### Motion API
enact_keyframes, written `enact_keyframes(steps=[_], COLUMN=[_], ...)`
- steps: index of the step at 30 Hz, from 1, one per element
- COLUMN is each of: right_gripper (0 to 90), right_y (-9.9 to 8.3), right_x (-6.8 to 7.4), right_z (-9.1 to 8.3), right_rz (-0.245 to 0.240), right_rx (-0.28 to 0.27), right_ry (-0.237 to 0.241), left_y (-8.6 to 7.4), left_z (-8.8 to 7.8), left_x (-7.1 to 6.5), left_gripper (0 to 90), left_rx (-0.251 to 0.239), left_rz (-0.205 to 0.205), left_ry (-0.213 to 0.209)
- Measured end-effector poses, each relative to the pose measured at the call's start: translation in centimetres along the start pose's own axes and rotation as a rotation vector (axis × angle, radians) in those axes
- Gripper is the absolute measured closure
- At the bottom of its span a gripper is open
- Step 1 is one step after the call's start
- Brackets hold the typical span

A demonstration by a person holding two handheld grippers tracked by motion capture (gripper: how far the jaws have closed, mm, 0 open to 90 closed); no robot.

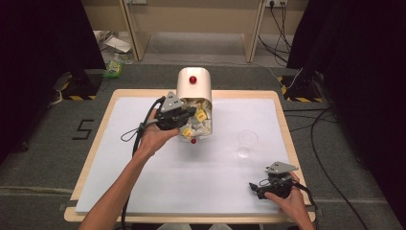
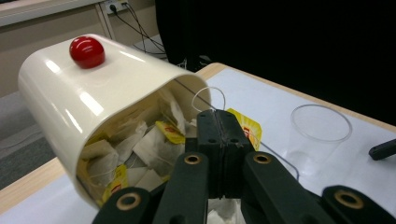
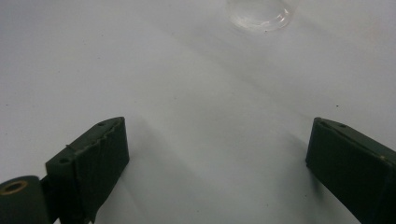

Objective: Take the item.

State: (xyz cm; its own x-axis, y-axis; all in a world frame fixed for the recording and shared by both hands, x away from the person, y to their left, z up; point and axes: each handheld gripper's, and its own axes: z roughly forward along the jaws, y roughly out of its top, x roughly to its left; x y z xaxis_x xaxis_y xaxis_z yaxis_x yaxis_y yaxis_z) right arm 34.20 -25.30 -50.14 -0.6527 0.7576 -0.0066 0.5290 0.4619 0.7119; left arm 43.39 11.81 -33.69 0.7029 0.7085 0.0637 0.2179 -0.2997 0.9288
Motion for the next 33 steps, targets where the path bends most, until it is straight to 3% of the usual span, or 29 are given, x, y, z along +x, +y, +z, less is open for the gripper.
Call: enact_keyframes(steps=[12, 22, 33], right_gripper=[6.5, 6.5, 6.5], right_y=[0.0, 0.0, 0.0], right_x=[0.0, 0.0, 0.0], right_z=[0.0, 0.0, 0.0], right_rz=[0.000, 0.000, -0.001], right_rx=[0.000, 0.000, 0.000], right_ry=[0.000, 0.000, -0.001], left_y=[0.5, 1.5, 1.5], left_z=[1.4, 2.2, 3.4], left_x=[-1.8, -3.3, -4.3], left_gripper=[88.8, 88.7, 88.7], left_rx=[-0.038, -0.037, -0.038], left_rz=[-0.018, 0.003, -0.005], left_ry=[-0.052, -0.084, -0.109])
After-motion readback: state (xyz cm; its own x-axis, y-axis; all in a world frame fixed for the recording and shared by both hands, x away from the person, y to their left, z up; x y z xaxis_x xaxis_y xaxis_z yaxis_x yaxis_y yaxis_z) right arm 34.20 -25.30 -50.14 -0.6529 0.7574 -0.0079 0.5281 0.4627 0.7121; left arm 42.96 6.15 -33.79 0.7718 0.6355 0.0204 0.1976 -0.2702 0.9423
